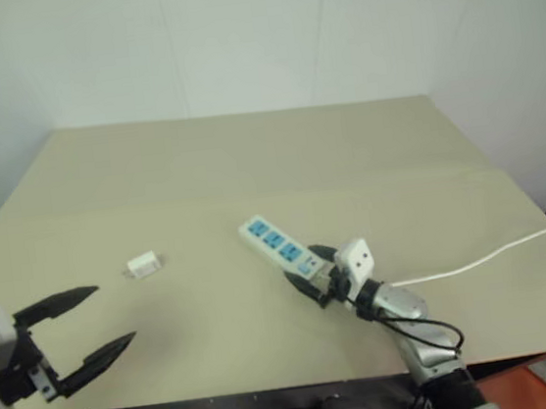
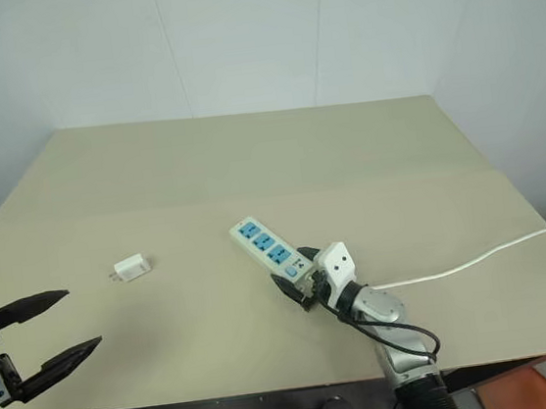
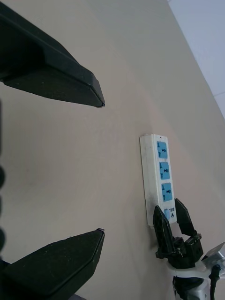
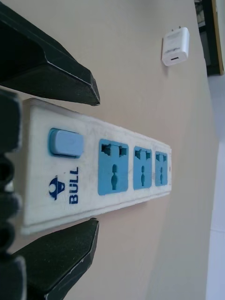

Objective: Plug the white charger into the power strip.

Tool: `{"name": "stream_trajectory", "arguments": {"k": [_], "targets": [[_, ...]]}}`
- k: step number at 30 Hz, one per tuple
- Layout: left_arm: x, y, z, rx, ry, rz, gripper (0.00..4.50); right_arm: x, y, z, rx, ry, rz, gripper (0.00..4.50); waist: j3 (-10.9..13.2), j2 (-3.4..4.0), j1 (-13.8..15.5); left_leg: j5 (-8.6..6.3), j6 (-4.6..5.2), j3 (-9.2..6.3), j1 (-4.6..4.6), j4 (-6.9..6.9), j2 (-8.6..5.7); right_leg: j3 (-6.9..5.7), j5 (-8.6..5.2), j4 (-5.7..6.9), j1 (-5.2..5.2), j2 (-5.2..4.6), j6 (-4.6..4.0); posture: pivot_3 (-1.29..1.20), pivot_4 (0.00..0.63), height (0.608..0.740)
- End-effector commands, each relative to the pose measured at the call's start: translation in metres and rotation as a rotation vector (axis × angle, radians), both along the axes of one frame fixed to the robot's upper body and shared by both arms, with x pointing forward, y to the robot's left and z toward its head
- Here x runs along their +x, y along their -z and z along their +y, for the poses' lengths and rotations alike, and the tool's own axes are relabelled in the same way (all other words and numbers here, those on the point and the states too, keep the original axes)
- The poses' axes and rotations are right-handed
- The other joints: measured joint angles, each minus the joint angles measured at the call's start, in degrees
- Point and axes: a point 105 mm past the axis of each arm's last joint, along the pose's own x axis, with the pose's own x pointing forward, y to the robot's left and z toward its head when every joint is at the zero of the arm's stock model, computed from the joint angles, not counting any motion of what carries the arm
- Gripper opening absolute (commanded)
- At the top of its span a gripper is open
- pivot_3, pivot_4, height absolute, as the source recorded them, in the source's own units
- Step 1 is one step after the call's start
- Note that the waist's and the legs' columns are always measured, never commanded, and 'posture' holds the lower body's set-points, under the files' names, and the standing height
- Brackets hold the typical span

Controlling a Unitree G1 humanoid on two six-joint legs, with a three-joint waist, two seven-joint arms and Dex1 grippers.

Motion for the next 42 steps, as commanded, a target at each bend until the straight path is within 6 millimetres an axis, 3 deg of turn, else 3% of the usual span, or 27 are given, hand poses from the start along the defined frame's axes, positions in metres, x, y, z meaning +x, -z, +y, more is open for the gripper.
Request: {"name": "stream_trajectory", "arguments": {"k": [1, 15, 19, 24, 33, 37, 42], "targets": [[-0.002, -0.006, -0.004, 0.016, 0.016, -0.022, 4.50, 0.002, 0.000, 0.008, -0.021, 0.043, -0.040, 4.49, 0.0, -0.01, 0.0, 0.00, 0.00, 0.00, 0.02, 0.00, 0.00, 0.00, 0.00, 0.01, 0.00, 0.00, -0.01, 0.00, 0.150, 0.740], [-0.001, -0.009, -0.003, 0.029, 0.018, -0.027, 4.50, 0.012, 0.020, 0.021, -0.055, 0.029, 0.021, 4.49, -0.1, -0.10, -0.4, 0.00, -0.01, 0.02, 0.35, -0.03, 0.05, 0.01, 0.02, 0.02, 0.17, 0.02, -0.07, 0.00, 0.150, 0.740], [-0.002, -0.009, -0.003, 0.031, 0.012, -0.030, 4.50, 0.014, 0.025, 0.019, -0.075, 0.023, 0.051, 3.41, -0.2, -0.19, -0.6, 0.00, 0.00, 0.02, 0.38, -0.05, 0.05, 0.02, 0.03, 0.02, 0.18, 0.01, -0.10, 0.00, 0.150, 0.740], [-0.002, -0.009, -0.003, 0.031, 0.010, -0.032, 4.50, 0.016, 0.022, 0.018, -0.071, -0.004, 0.058, 3.41, -0.2, -0.19, -0.6, 0.00, 0.00, 0.04, 0.38, -0.11, 0.05, 0.03, 0.02, 0.02, 0.16, 0.01, -0.11, 0.00, 0.150, 0.740], [0.006, -0.012, -0.002, 0.049, 0.052, -0.028, 4.50, 0.008, -0.021, 0.016, 0.013, -0.360, -0.060, 3.41, -0.2, -0.19, -0.2, 0.00, 0.00, 0.06, 0.28, -0.11, 0.03, 0.02, 0.02, 0.00, 0.11, 0.01, -0.11, 0.00, 0.150, 0.740], [0.009, -0.014, -0.003, 0.052, 0.070, -0.027, 4.50, 0.007, -0.022, 0.010, -0.047, -0.479, -0.088, 3.41, -0.1, -0.01, -0.2, 0.00, 0.00, 0.09, 0.28, -0.17, 0.04, 0.02, 0.04, 0.01, 0.05, 0.04, -0.07, 0.00, 0.150, 0.740], [0.011, -0.015, -0.005, 0.054, 0.099, -0.021, 4.50, 0.004, -0.008, 0.006, -0.163, -0.604, -0.108, 3.41, -0.1, 0.00, -0.1, 0.00, 0.00, 0.05, 0.27, -0.24, 0.05, -0.01, 0.19, 0.01, 0.05, 0.08, 0.18, 0.00, 0.150, 0.740]]}}
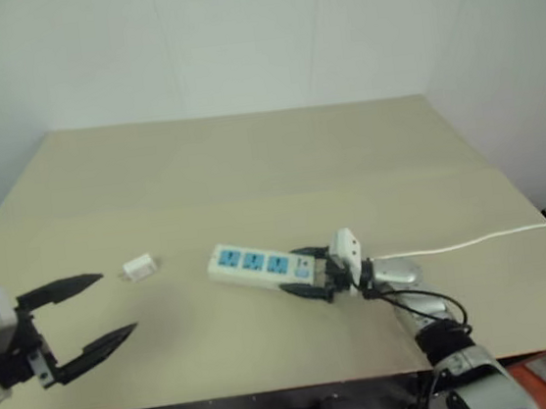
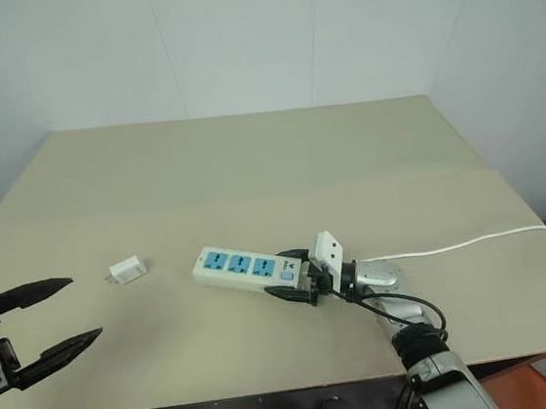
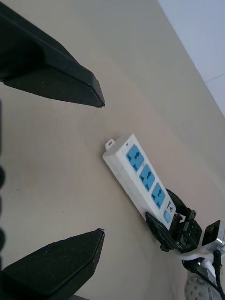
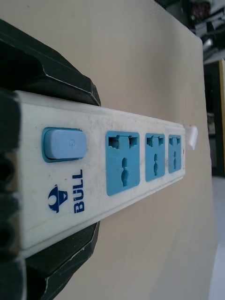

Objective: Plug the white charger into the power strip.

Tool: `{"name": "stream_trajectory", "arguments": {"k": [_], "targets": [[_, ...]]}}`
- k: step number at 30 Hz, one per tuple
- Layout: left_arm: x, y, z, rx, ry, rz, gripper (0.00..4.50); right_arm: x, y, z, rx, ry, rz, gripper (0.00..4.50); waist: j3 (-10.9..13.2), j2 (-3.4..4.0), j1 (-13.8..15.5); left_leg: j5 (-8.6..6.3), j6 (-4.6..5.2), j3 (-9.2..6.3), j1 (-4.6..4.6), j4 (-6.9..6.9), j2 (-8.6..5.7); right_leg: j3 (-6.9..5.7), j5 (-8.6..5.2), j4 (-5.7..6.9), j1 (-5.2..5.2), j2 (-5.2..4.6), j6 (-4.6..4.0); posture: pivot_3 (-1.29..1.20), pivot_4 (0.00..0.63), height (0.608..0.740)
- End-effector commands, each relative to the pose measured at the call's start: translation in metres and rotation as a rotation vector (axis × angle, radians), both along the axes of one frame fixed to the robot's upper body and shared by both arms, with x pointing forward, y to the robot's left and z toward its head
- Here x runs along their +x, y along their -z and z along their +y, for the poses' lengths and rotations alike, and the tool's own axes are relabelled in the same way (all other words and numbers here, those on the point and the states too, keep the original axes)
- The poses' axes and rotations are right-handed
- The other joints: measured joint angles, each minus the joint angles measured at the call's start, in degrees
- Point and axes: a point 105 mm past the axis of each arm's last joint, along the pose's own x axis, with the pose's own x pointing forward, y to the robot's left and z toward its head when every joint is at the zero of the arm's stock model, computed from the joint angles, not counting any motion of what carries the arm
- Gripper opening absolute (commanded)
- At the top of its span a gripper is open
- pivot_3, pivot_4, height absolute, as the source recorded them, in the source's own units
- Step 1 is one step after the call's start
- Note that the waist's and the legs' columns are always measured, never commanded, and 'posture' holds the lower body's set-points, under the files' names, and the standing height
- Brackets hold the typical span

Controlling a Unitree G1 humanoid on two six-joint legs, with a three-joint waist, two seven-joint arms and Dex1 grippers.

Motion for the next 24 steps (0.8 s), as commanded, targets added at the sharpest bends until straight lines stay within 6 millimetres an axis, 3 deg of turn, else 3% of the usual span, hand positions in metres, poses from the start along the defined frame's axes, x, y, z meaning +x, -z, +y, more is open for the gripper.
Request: {"name": "stream_trajectory", "arguments": {"k": [1, 11, 19, 24], "targets": [[0.001, -0.004, -0.001, 0.017, 0.022, -0.007, 4.50, 0.000, 0.000, -0.001, -0.043, -0.074, -0.060, 3.41, 0.0, 0.00, 0.0, 0.00, 0.00, 0.01, 0.00, 0.00, 0.00, 0.01, 0.01, 0.00, 0.00, -0.01, 0.01, 0.00, 0.150, 0.740], [0.006, -0.006, -0.004, 0.031, 0.064, 0.001, 4.50, 0.026, 0.000, -0.009, -0.084, -0.046, -0.026, 3.41, 0.0, 0.05, 0.0, 0.00, 0.00, 0.01, 0.07, 0.00, -0.01, 0.02, 0.03, 0.04, 0.04, -0.01, 0.01, 0.00, 0.150, 0.740], [0.008, -0.005, -0.003, 0.044, 0.099, 0.018, 4.50, 0.023, 0.003, -0.011, -0.098, -0.095, 0.021, 3.41, 0.0, 0.06, 0.0, 0.00, 0.00, 0.00, 0.07, 0.01, -0.01, 0.01, 0.05, 0.03, 0.09, -0.02, 0.03, 0.00, 0.150, 0.740], [0.021, -0.012, 0.016, 0.155, 0.137, 0.062, 4.50, 0.023, 0.007, -0.009, -0.107, -0.100, 0.038, 3.41, 0.0, 0.08, 0.0, 0.00, 0.01, 0.00, 0.09, 0.01, -0.01, 0.00, 0.05, 0.07, 0.06, 0.00, 0.03, 0.00, 0.150, 0.740]]}}
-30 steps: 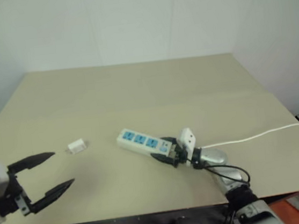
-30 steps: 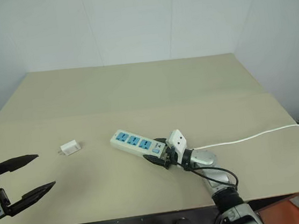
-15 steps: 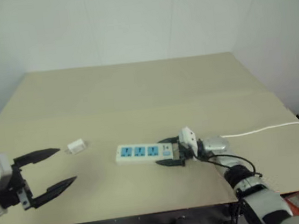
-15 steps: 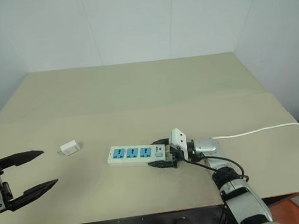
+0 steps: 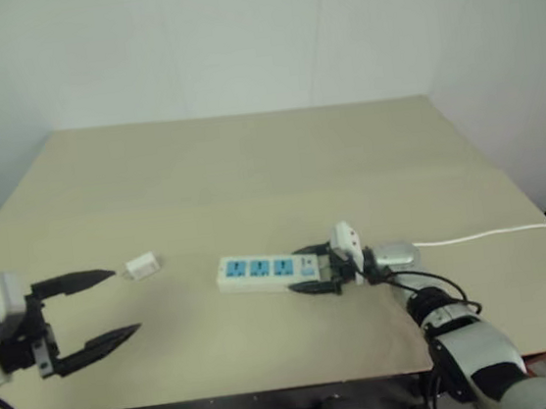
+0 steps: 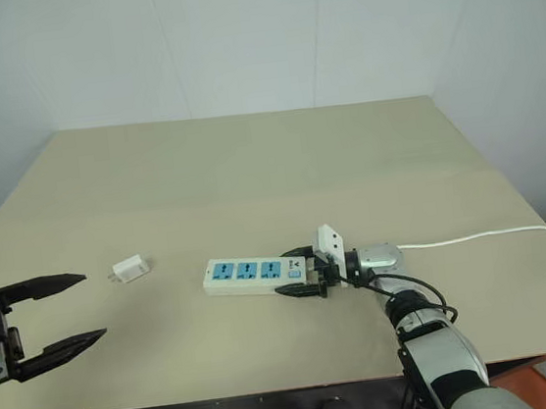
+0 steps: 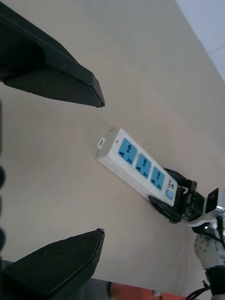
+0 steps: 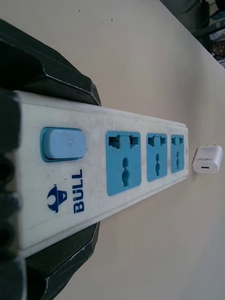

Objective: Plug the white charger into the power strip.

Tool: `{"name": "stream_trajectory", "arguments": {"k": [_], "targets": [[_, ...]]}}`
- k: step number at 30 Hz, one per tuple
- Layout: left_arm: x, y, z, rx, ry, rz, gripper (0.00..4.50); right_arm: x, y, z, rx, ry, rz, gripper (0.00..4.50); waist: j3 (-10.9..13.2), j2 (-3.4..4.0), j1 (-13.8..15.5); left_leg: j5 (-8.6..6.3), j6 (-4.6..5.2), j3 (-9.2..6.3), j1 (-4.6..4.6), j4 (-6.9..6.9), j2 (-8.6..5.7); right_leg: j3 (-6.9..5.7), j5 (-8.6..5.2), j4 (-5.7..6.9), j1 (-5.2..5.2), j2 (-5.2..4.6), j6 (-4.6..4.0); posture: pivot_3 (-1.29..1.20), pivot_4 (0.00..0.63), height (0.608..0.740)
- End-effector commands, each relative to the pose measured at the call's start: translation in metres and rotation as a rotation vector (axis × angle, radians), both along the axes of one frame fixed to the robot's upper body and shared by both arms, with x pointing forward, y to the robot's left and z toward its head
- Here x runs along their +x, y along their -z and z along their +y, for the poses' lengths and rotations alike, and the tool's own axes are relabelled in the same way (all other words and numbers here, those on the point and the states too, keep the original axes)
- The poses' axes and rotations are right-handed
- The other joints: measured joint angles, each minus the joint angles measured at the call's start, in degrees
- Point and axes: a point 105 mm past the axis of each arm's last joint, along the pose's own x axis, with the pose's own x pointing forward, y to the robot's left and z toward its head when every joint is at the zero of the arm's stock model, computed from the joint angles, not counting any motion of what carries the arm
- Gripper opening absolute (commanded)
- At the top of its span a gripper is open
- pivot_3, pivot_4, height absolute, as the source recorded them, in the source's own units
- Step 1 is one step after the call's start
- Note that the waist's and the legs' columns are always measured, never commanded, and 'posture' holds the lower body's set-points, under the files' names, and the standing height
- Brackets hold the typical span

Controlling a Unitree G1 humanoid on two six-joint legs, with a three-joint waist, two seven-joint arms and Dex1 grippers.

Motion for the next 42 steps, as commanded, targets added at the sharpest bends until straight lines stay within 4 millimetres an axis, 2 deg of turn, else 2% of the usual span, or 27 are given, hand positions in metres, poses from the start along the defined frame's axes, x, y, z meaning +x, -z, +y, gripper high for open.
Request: {"name": "stream_trajectory", "arguments": {"k": [1, 6, 9, 14, 18, 21, 26, 34, 42], "targets": [[0.011, -0.012, 0.015, 0.112, 0.037, -0.002, 4.50, 0.001, -0.002, 0.002, -0.029, -0.022, -0.008, 3.41, 0.0, 0.01, 0.0, 0.00, 0.00, 0.00, 0.01, 0.00, -0.01, 0.00, 0.00, 0.02, 0.01, 0.00, 0.00, 0.00, 0.150, 0.740], [0.048, -0.036, 0.046, 0.345, 0.041, 0.030, 4.50, 0.002, -0.001, 0.007, -0.039, -0.031, 0.000, 3.41, 0.0, 0.01, 0.0, 0.00, 0.00, 0.01, 0.03, -0.01, -0.04, 0.01, 0.00, 0.05, -0.01, 0.03, 0.01, 0.00, 0.150, 0.740], [0.069, -0.049, 0.052, 0.476, 0.059, 0.037, 4.50, 0.002, 0.000, 0.008, -0.040, -0.034, 0.001, 3.41, 0.0, 0.02, -0.3, 0.00, 0.00, 0.03, 0.00, -0.02, -0.03, 0.04, 0.00, 0.05, -0.04, 0.06, 0.01, 0.00, 0.150, 0.740], [0.107, -0.060, 0.045, 0.617, 0.076, 0.054, 4.50, 0.002, 0.002, 0.010, -0.041, -0.031, 0.006, 3.41, 0.0, 0.01, -0.1, 0.00, 0.01, -0.04, -0.07, 0.11, -0.06, 0.07, -0.03, 0.37, -0.10, 0.13, 0.08, 0.00, 0.150, 0.740], [0.138, -0.052, 0.032, 0.674, 0.057, 0.181, 4.50, 0.003, 0.003, 0.010, -0.048, -0.026, 0.015, 3.41, 0.0, 0.01, -0.1, 0.00, 0.01, -0.08, -0.07, 0.23, -0.09, 0.07, -0.07, 0.48, -0.08, 0.16, 0.14, 0.00, 0.150, 0.740], [0.152, -0.041, 0.028, 0.759, 0.027, 0.295, 4.50, 0.003, 0.003, 0.011, -0.050, -0.024, 0.014, 3.41, 0.0, 0.01, -0.3, 0.00, 0.01, -0.10, -0.12, 0.34, -0.09, 0.08, -0.10, 0.57, -0.13, 0.17, 0.18, 0.00, 0.150, 0.740], [0.170, -0.038, 0.011, 0.807, -0.011, 0.388, 4.50, 0.004, 0.002, 0.012, -0.046, -0.022, 0.010, 3.41, 0.0, -0.01, -0.7, 0.00, 0.02, -0.18, -0.37, 0.42, -0.09, 0.05, -0.12, 0.71, -0.34, 0.19, 0.21, 0.00, 0.150, 0.740], [0.180, -0.032, -0.004, 0.822, -0.061, 0.473, 4.50, 0.004, 0.004, 0.009, -0.042, 0.000, 0.010, 3.41, 0.0, -0.03, -1.2, 0.00, 0.02, -0.26, -0.46, 0.49, -0.14, 0.03, -0.14, 0.74, -0.36, 0.18, 0.24, 0.00, 0.150, 0.740], [0.180, 0.002, -0.003, 0.856, -0.095, 0.594, 4.50, 0.002, 0.008, 0.007, -0.029, 0.022, 0.013, 3.41, 0.0, -0.03, -1.2, 0.00, 0.02, -0.33, -0.50, 0.51, -0.17, -0.01, -0.15, 0.75, -0.34, 0.15, 0.26, 0.00, 0.150, 0.740]]}}
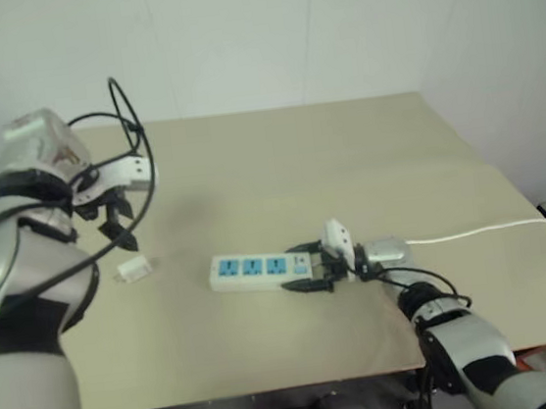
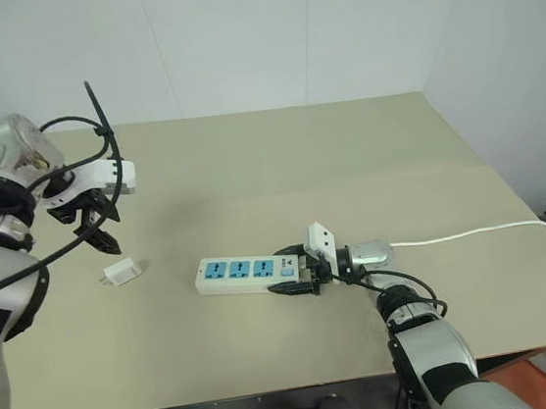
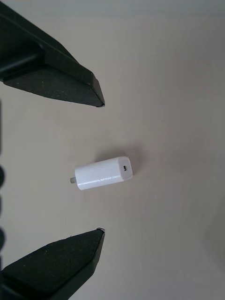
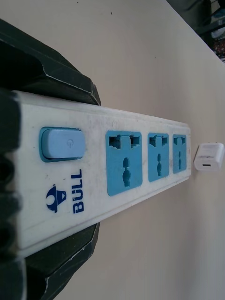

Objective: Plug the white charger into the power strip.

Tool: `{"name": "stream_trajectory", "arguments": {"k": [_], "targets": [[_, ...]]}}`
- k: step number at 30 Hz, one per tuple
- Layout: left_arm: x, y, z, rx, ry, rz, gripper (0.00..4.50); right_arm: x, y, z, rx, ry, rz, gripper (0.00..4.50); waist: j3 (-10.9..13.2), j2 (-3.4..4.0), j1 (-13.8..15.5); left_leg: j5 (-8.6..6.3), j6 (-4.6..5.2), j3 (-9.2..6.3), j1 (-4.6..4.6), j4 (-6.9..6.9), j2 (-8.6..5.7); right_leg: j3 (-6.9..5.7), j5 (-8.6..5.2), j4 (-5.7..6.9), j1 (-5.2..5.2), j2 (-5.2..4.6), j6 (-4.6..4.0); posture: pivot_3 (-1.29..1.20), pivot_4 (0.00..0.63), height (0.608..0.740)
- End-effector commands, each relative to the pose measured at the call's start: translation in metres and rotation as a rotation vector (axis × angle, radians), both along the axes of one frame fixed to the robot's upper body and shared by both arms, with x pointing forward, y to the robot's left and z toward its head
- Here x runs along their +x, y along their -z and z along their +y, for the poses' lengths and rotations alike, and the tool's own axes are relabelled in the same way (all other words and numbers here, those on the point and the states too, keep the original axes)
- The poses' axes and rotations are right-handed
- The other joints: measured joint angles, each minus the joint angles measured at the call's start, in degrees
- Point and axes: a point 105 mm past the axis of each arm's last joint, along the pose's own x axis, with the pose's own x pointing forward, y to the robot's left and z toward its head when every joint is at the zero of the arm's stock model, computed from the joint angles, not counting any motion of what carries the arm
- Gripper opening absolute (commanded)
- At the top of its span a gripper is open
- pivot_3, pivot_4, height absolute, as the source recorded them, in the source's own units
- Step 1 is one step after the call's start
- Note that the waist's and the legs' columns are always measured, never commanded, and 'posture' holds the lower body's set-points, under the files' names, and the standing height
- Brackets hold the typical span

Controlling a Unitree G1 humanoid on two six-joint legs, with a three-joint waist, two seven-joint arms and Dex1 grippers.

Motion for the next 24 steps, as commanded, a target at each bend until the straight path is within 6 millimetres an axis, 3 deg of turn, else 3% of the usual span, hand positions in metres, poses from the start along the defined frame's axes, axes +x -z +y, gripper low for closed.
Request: {"name": "stream_trajectory", "arguments": {"k": [1, 15, 24], "targets": [[-0.002, 0.010, 0.005, 0.001, -0.033, 0.024, 4.50, -0.003, 0.010, -0.004, -0.019, 0.020, 0.021, 3.41, 0.0, 0.00, 0.0, 0.00, 0.00, 0.00, 0.00, 0.00, 0.00, 0.00, 0.00, 0.01, 0.00, 0.00, 0.00, 0.00, 0.150, 0.740], [0.000, 0.042, 0.020, 0.023, -0.125, 0.006, 4.50, -0.005, 0.012, -0.007, -0.011, 0.029, 0.023, 3.41, 0.0, -0.01, 0.0, 0.00, 0.00, -0.07, -0.03, 0.01, -0.02, -0.06, 0.00, 0.00, 0.01, -0.03, 0.00, 0.00, 0.150, 0.740], [0.003, 0.065, 0.017, 0.031, -0.119, 0.000, 4.50, -0.009, 0.014, -0.009, -0.006, 0.032, 0.027, 3.41, 0.0, -0.01, 0.2, 0.00, 0.00, -0.09, -0.04, 0.02, -0.04, -0.08, 0.00, -0.01, 0.03, -0.05, 0.00, 0.00, 0.150, 0.740]]}}
